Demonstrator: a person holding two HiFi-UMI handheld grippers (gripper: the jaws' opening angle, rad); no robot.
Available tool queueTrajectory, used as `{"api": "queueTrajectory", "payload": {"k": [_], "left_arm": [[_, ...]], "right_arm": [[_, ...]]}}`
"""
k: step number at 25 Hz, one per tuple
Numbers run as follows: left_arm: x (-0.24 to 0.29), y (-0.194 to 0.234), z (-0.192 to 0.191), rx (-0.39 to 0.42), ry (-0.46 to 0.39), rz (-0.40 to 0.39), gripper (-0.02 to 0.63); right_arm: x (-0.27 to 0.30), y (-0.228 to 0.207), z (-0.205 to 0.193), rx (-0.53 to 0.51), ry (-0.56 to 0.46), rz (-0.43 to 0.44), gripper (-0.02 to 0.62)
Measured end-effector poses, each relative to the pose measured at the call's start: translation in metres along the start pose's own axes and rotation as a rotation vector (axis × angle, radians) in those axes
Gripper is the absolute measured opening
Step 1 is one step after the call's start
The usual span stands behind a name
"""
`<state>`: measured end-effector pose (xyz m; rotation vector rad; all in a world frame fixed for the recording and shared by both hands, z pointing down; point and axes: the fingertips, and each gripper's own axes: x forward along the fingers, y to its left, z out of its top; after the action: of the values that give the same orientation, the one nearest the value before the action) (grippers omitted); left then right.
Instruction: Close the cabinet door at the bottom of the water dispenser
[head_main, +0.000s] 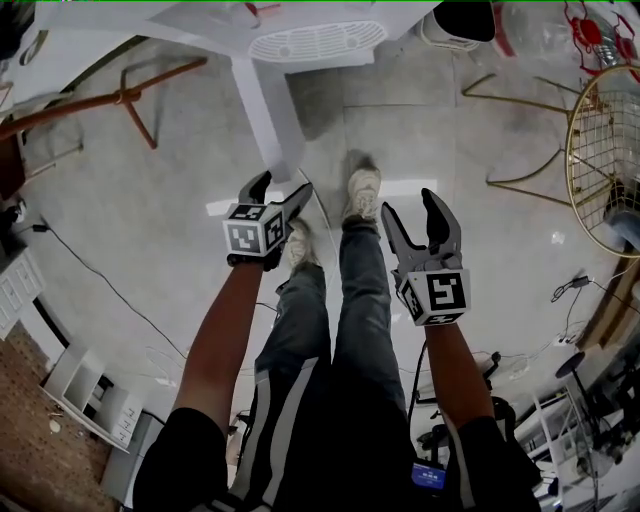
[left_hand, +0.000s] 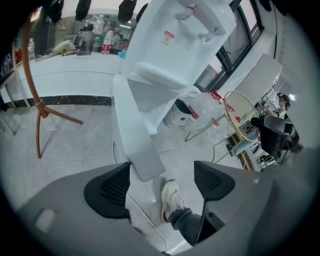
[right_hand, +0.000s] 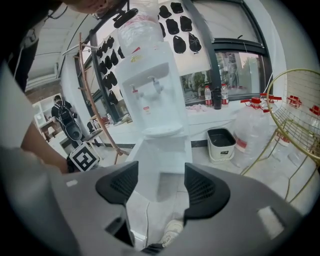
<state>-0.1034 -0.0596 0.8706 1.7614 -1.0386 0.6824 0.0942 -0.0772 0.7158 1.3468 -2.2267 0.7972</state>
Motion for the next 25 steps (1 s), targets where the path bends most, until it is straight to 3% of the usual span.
{"api": "queueTrajectory", "payload": {"k": [16, 25], "left_arm": [[0.041, -0.071, 0.031, 0.108, 0.078, -0.11, 0.39], [0.067, -0.089, 0.058, 0.17, 0.073, -0.133, 0.382]], "right_arm": [[-0.011, -0.046, -0.001, 0.068, -0.015, -0.062, 0.284], [-0.003, -0.071, -0.002, 0.124, -0.027, -0.1, 0.282]]}}
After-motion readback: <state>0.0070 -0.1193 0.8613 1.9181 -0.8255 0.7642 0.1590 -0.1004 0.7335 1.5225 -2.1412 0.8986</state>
